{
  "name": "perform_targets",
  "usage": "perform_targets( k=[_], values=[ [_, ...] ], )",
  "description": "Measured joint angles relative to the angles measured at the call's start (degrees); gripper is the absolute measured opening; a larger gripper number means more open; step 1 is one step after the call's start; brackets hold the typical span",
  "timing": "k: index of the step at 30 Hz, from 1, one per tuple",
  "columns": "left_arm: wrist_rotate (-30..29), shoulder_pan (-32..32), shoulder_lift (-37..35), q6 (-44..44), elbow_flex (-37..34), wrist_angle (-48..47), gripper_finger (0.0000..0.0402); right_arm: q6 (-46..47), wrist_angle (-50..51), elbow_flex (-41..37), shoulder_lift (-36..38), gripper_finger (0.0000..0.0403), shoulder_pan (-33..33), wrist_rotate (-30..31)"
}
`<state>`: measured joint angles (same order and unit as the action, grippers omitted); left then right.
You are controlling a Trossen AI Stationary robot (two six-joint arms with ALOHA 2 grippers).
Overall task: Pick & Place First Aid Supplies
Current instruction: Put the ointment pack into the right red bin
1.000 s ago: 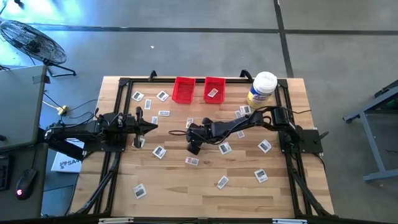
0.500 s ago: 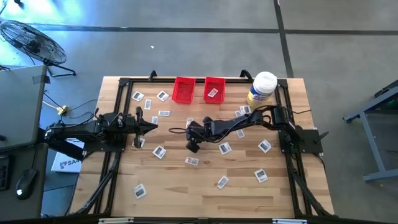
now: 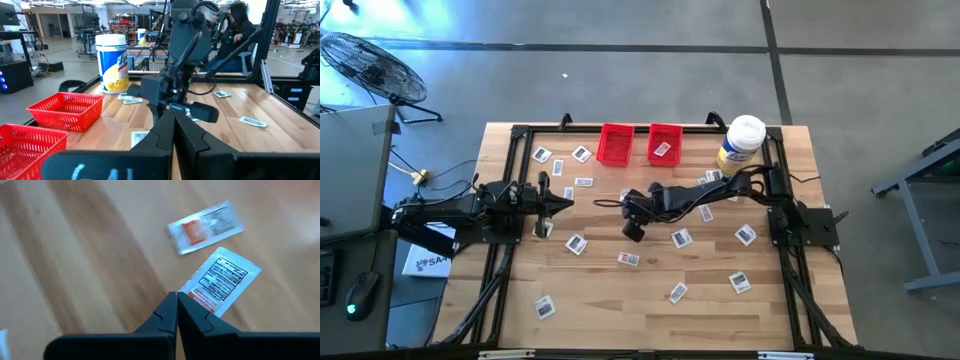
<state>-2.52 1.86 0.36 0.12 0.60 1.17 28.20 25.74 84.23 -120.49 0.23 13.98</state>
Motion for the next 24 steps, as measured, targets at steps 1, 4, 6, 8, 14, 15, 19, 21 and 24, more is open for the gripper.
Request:
perform_targets(
  k=[1, 4, 6, 8, 14, 15, 19, 21, 24],
  values=[
    [0.0, 0.0, 0.0, 0.0, 0.0, 0.0, 0.0001, -0.1, 0.1, 0.0, 0.0, 0.0001, 0.0, -0.3],
    [0.0, 0.0, 0.0, 0.0, 0.0, 0.0, 0.0001, -0.2, -0.2, 0.0, 0.1, 0.0001, 0.0, -0.9],
    [0.0, 0.0, 0.0, 0.0, 0.0, 0.0, 0.0001, -0.2, -0.1, 0.0, 0.1, 0.0001, 0.0, -1.1],
    [0.0, 0.0, 0.0, 0.0, 0.0, 0.0, 0.0001, -0.2, 0.2, 0.0, 0.5, 0.0001, 0.1, -1.1],
    [0.0, 0.0, 0.0, 0.0, 0.0, 0.0, 0.0001, -2.6, 1.4, 0.1, 4.4, 0.0001, -1.0, -0.9],
    [0.0, 0.0, 0.0, 0.0, 0.0, 0.0, 0.0001, -3.3, 1.8, 0.2, 5.4, 0.0001, -1.5, -0.8],
    [0.0, 0.0, 0.0, 0.0, 0.0, 0.0, 0.0001, -6.3, 3.0, 0.2, 9.7, 0.0000, -4.8, -0.1],
    [0.0, 0.0, 0.0, 0.0, 0.0, 0.0, 0.0001, -7.8, 3.8, 0.2, 11.6, 0.0000, -7.1, 0.9],
    [0.0, 0.0, 0.0, 0.0, 0.0, 0.0, 0.0001, -9.3, 3.9, 0.3, 13.1, 0.0000, -11.1, 2.3]
  ],
)
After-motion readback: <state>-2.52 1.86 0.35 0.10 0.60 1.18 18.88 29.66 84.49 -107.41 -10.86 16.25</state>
